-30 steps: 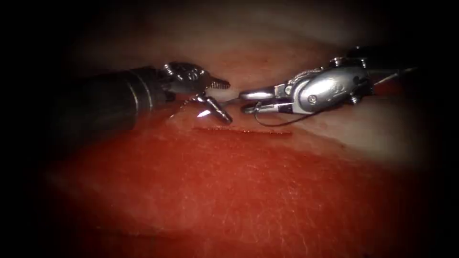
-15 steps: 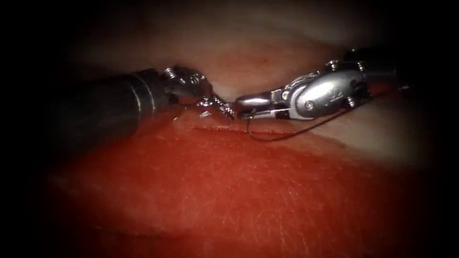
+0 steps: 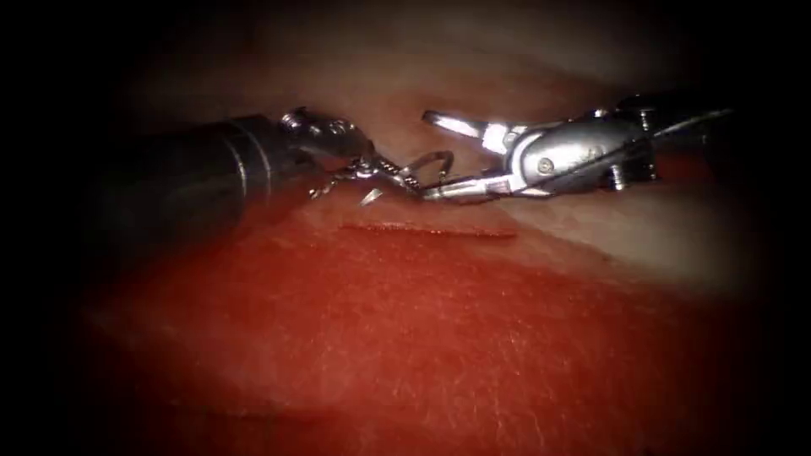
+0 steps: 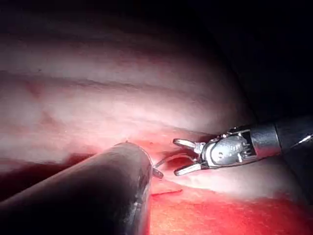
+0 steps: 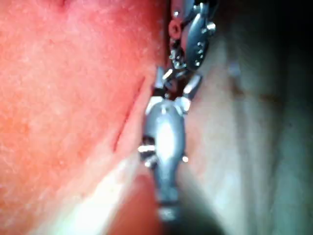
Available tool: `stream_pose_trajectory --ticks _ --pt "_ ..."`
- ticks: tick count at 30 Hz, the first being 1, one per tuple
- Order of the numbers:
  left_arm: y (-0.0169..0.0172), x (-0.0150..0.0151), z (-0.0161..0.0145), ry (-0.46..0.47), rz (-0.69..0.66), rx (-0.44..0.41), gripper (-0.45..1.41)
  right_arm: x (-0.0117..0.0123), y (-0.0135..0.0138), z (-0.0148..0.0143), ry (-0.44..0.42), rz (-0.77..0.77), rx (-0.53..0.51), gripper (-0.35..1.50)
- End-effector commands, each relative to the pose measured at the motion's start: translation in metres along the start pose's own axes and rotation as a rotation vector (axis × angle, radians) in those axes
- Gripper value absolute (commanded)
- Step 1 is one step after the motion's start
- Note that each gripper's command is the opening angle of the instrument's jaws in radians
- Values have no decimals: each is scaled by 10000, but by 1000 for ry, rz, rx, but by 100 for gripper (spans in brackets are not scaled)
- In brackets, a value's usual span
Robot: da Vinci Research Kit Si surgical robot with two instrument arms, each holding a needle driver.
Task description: Wound Closure
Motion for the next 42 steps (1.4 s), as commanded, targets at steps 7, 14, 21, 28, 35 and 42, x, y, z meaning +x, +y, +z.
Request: stream_pose_trajectory --ticks 7,14,21,28,35,42 --pt "-5 10 -1 197 -44 -42 -45 -10 -8 7 -4 202 -155 125" --pt "6 8 0 281 -44 -42 -45 -19 4 5 -48 383 -283 106" --pt "10 8 3 320 -48 -17 -45 -14 3 7 -82 310 -358 108" --pt "4 8 4 340 -49 -12 -45 2 -3 12 -86 223 -374 98" --pt "5 6 4 352 -48 -10 -45 7 -4 19 -82 164 -380 98" --pt "5 5 3 356 -48 -5 -45 7 -5 23 -81 126 -369 84"
